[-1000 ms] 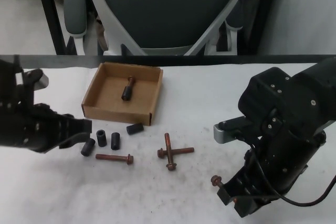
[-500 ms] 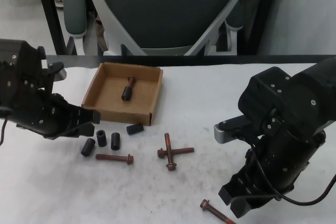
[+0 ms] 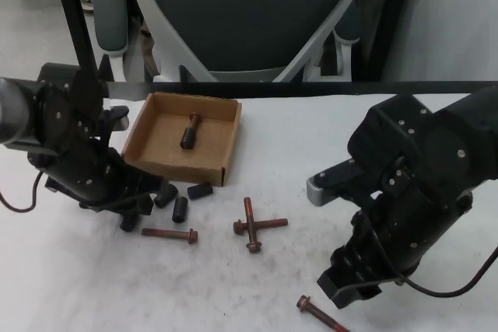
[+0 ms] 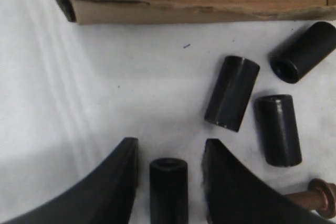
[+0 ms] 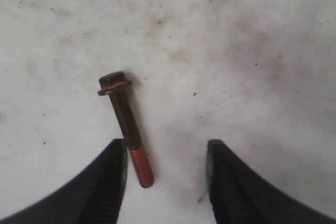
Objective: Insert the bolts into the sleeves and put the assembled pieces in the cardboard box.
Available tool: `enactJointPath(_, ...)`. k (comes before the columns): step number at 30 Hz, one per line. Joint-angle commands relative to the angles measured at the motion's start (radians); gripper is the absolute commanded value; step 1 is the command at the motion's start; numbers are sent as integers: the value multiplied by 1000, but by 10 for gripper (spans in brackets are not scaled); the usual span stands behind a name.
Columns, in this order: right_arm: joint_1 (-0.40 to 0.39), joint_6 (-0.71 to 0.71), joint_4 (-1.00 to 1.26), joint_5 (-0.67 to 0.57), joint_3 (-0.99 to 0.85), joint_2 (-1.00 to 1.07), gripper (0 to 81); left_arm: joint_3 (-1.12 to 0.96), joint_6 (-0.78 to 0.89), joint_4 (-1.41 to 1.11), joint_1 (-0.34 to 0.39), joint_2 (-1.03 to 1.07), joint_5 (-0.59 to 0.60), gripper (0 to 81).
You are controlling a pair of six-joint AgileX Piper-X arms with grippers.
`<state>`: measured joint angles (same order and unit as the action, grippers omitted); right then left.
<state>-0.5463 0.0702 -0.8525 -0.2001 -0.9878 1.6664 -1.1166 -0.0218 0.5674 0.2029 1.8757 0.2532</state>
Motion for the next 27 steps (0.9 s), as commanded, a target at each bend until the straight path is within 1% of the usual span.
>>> enactJointPath(1, -2, 22, 1, -4, 0, 8, 456, -9, -18, 9, 7, 14, -36, 396)
enactJointPath(8, -31, 70, 16, -5, -2, 46, 456, -17, -77, 106, 10, 20, -126, 396)
enactJointPath(14, -72, 70, 61, -5, -4, 75, 456, -17, -77, 130, 10, 20, -140, 396)
enactJointPath(16, -91, 70, 61, -5, -4, 85, 456, -17, -77, 144, 10, 20, -162, 391)
enactJointPath(18, -106, 70, 61, -2, -4, 92, 456, -17, -77, 154, 10, 20, -171, 362)
enactJointPath(24, -136, 65, 84, 17, -6, 128, 456, -17, -75, 156, 10, 20, -171, 239)
enactJointPath(27, -137, 64, 83, 51, -6, 130, 446, -17, -75, 156, 10, 20, -169, 207)
